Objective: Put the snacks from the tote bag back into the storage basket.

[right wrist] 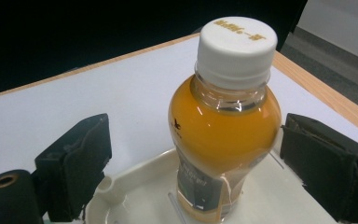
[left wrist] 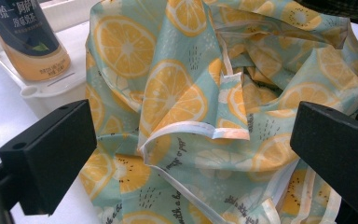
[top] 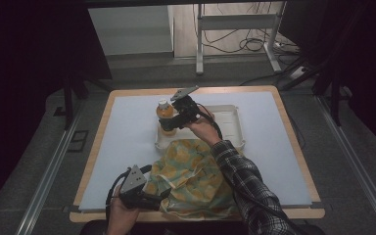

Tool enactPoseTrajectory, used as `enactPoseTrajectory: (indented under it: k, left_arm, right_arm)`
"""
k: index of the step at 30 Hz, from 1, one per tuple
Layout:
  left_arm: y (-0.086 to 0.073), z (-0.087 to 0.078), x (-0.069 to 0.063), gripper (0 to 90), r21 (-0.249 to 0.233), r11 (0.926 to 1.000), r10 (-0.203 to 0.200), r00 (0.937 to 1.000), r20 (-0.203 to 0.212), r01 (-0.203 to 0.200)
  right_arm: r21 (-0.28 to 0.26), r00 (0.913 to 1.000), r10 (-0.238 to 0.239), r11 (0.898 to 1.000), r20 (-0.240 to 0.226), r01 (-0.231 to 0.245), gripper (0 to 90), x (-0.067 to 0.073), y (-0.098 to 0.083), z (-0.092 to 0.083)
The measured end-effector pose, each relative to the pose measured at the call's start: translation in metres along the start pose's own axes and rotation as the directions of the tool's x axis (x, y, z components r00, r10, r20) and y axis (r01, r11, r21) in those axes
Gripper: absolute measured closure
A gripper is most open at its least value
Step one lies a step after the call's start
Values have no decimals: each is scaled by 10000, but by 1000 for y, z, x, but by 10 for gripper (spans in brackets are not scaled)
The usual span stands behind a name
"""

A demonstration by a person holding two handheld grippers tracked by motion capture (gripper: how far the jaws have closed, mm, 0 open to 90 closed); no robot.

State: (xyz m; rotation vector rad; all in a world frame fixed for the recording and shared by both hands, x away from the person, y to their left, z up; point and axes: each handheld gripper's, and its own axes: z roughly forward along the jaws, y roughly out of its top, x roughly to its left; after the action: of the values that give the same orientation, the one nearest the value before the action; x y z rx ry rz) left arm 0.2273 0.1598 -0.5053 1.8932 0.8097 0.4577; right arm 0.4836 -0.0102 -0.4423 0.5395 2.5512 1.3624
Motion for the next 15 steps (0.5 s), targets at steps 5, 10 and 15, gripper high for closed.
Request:
enactPoseTrajectory:
  k: [5,10,15]
  left_arm:
    - [0,0,0,5,-10,10000,-25,10000,27,25]
    - [0,0,0,5,-43,10000,-76,9999,102,76]
    - [0,0,0,5,-40,10000,-69,9999,86,69]
  right_arm:
    - [47,10000,88,10000,-38,-88,69,0,0,-6]
    - [79,10000,59,10000,-53,-58,66,1,-3,-11]
    - [124,10000,-11,9999,-2,11,66,2,-5,-15]
